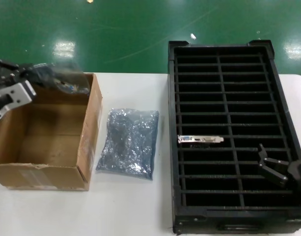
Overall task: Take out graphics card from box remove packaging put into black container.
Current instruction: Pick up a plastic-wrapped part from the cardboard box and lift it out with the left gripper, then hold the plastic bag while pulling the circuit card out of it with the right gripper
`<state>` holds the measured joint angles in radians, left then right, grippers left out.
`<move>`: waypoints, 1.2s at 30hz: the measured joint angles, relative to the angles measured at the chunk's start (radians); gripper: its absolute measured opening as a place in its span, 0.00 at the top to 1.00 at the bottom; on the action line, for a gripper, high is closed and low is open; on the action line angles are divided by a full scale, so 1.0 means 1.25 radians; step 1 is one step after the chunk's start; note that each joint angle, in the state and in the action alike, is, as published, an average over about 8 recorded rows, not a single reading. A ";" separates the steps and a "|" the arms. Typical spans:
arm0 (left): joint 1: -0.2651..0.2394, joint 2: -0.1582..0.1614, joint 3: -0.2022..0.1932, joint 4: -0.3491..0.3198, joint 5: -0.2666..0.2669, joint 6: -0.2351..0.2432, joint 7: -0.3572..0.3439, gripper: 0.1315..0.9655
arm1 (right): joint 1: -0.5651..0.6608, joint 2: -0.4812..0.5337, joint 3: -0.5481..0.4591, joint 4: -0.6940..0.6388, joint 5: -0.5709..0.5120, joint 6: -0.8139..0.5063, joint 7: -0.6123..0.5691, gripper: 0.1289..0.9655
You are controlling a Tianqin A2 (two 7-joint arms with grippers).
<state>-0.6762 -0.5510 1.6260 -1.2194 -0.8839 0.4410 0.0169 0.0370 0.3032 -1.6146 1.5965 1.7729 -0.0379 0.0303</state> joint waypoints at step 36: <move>0.254 -0.032 -0.178 -0.350 0.054 0.092 -0.087 0.99 | 0.707 -0.077 -0.821 -0.289 0.422 0.188 -0.343 0.00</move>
<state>-0.3585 -0.5915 1.4039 -1.6573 -0.8162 0.5555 -0.0921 0.9208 0.2067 -2.6410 1.2352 2.3006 0.1975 -0.3987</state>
